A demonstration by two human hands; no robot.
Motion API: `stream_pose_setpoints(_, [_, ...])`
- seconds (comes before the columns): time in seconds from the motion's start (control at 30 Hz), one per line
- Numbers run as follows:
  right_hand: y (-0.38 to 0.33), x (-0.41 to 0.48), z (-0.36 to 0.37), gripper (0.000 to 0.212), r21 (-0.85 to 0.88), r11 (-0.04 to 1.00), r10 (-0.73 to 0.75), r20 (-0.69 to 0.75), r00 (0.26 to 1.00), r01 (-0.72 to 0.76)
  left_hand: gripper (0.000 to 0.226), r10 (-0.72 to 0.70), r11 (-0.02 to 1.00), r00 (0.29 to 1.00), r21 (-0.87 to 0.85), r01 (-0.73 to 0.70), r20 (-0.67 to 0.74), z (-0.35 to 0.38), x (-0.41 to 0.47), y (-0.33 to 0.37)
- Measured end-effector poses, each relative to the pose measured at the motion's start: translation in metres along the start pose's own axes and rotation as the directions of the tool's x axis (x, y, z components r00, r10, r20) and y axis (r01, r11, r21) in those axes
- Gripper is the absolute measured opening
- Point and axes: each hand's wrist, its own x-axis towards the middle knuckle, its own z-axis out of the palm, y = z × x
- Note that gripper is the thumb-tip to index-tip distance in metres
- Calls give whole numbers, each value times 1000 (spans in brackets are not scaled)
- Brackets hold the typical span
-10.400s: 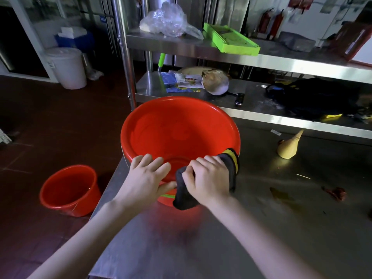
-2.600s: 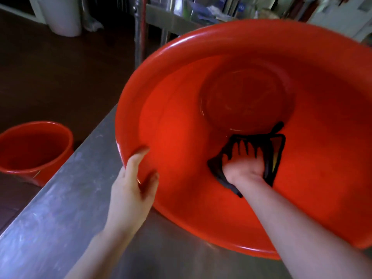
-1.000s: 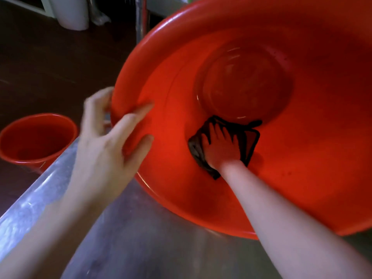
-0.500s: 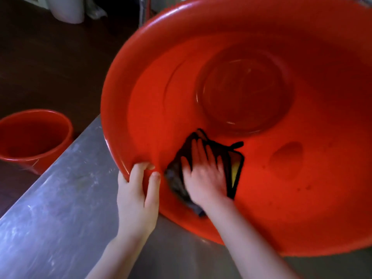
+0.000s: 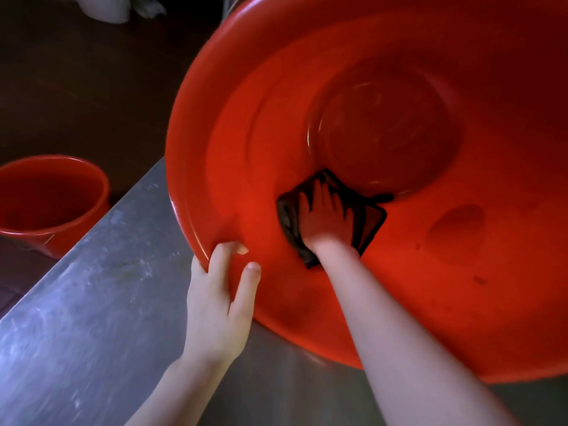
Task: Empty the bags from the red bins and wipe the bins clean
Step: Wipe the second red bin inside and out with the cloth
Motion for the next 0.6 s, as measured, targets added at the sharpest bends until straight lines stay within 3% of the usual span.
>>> stream_pose_setpoints(0.13, [-13, -88, 14, 66, -5, 942, -334, -122, 935, 336, 29, 25, 1000, 1000, -2, -25, 9, -2, 2, 0])
stream_pose_setpoints(0.2, [-16, -120, 17, 70, 51, 920, -382, -108, 918, 389, 34, 35, 999, 999, -19, -35, 15, -3, 2, 2])
stream_pose_setpoints(0.27, [-14, -114, 18, 71, 48, 935, -345, -106, 933, 351, 35, 42, 999, 999, -12, -42, 27, -5, 1, 4])
stream_pose_setpoints(0.37, [-8, -58, 10, 64, -73, 981, -190, -124, 974, 182, 35, -2, 1000, 1000, -21, 3, 31, -9, 0, 7])
stream_pose_setpoints(0.47, [3, -3, -5, 60, -25, 999, -25, -16, 1000, 25, 42, -67, 995, 993, -74, 74, 96, -11, -6, 14])
stream_pose_setpoints(0.53, [12, 10, -6, 60, -67, 995, -69, 16, 997, 70, 51, -58, 998, 990, -25, 61, 127, -20, -8, 21])
stream_pose_setpoints(0.6, [21, 9, -3, 58, -153, 975, -161, 21, 987, 162, 55, 74, 990, 993, 117, -85, 91, -34, 3, 32])
